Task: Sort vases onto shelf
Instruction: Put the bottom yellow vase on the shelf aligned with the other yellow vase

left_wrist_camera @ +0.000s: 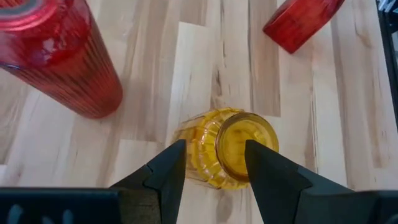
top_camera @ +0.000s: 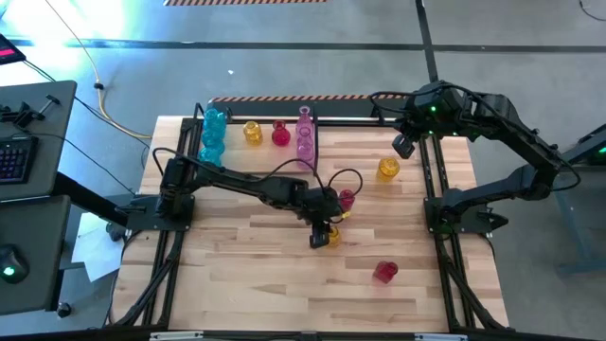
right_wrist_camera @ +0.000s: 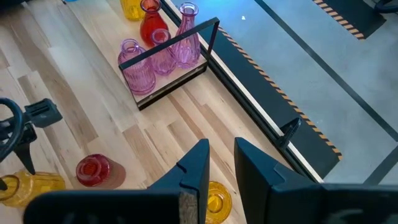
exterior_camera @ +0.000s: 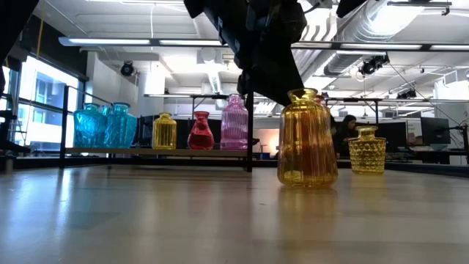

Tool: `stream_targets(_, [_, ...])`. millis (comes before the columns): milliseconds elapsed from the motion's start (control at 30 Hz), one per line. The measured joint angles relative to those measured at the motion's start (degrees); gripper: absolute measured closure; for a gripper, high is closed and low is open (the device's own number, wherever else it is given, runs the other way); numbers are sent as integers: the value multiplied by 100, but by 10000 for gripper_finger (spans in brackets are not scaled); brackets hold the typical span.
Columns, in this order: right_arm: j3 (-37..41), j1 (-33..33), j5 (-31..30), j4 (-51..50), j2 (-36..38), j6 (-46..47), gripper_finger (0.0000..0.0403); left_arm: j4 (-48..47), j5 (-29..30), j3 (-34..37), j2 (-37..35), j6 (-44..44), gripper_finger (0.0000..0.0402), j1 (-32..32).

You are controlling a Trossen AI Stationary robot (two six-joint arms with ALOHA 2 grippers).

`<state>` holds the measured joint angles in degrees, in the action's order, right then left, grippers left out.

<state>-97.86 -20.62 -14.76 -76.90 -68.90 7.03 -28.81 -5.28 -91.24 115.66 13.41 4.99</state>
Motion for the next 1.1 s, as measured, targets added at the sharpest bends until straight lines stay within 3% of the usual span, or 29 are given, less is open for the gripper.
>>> stream_targets(633, [0,0,0,-20,91,26,347,437,-346,-24,332,624,253,0])
stream_targets(1100, [0,2,22,-40,432,138,347,-205,-294,-435,365,447,388,0])
